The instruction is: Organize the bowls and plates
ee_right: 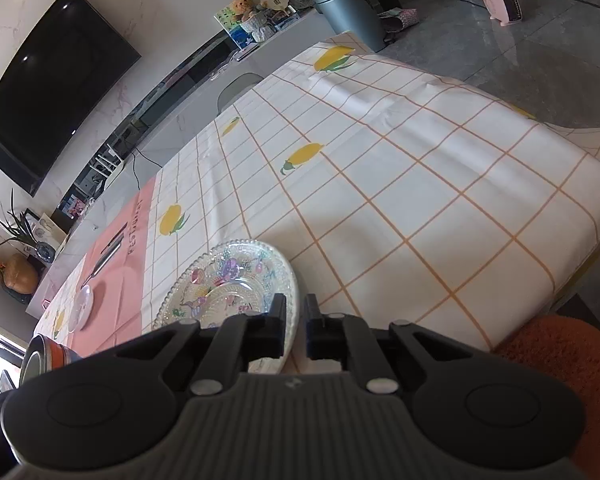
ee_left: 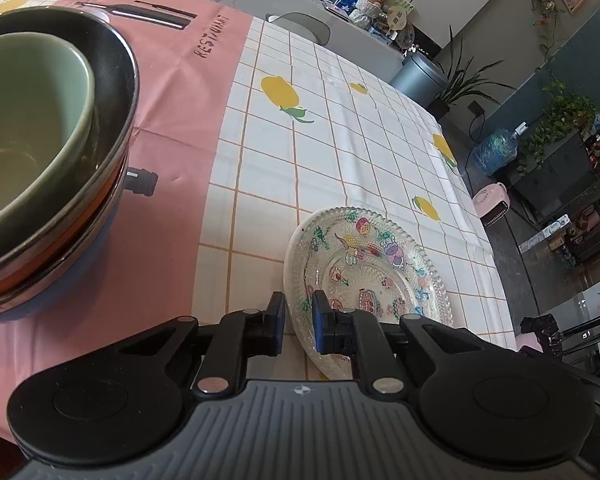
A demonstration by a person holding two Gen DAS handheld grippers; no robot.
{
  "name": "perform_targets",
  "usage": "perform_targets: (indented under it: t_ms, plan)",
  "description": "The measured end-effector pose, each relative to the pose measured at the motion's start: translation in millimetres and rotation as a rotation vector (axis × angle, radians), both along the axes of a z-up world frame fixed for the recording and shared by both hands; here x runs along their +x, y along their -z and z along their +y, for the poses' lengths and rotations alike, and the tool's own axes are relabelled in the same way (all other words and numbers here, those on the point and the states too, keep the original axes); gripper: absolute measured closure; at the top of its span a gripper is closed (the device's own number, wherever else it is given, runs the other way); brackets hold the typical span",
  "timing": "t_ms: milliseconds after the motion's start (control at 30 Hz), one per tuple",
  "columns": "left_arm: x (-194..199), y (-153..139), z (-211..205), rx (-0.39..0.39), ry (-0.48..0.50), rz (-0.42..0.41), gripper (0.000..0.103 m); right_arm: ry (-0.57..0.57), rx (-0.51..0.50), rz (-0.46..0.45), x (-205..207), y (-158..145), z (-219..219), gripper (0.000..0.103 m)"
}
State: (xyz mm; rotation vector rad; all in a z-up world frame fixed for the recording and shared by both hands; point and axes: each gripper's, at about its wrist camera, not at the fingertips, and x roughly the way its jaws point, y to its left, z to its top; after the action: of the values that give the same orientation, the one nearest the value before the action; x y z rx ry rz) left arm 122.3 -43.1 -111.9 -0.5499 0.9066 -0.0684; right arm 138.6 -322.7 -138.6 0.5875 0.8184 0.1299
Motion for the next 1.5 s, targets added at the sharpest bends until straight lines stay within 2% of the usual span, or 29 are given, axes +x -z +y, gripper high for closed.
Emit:
perform_targets:
  t_ms: [233, 300, 333, 367, 433, 500, 567, 700, 800, 900, 1133, 1300, 1500]
  plan:
    - [0, -3, 0, 0.017, 0.007, 0.011, 0.086, -0.012, -0.026, -0.007, 2, -1, 3, 0.097]
    - [0, -7, 0, 0.032, 0.014, 0.010, 0.086, -0.005, -0.026, -0.008, 0, -3, 1, 0.092]
    - [0, -10, -2, 0.052, 0.027, 0.011, 0.082, 0.001, -0.024, -0.011, -2, -5, 0, 0.090]
    - [0, -14, -4, 0.077, 0.043, 0.008, 0.080, 0.004, -0.020, -0.014, -3, -7, -1, 0.081]
    - [-2, -22, -7, 0.098, 0.070, -0.009, 0.077, 0.016, -0.013, -0.027, -6, -12, -3, 0.071]
    - [-4, -30, -8, 0.109, 0.099, -0.029, 0.075, 0.013, -0.018, -0.038, -8, -18, -2, 0.070]
    - [-6, -39, -9, 0.134, 0.123, -0.048, 0.072, 0.004, -0.021, -0.045, -9, -22, 1, 0.064]
    - [-9, -58, -4, 0.194, 0.141, -0.075, 0.069, -0.044, -0.036, -0.067, -8, -34, 14, 0.059]
    - [-8, -75, 9, 0.215, 0.129, -0.081, 0.067, -0.086, -0.056, -0.094, -5, -44, 27, 0.051]
    - [-3, -92, 26, 0.255, 0.114, -0.064, 0.067, -0.131, -0.077, -0.110, 2, -54, 43, 0.049]
    - [7, -120, 80, 0.222, 0.091, -0.089, 0.067, -0.266, -0.145, -0.134, 30, -80, 94, 0.042]
    - [17, -129, 118, 0.258, 0.043, -0.110, 0.063, -0.365, -0.174, -0.144, 52, -94, 135, 0.033]
    - [31, -124, 164, 0.219, 0.000, -0.120, 0.054, -0.467, -0.167, -0.108, 81, -99, 181, 0.032]
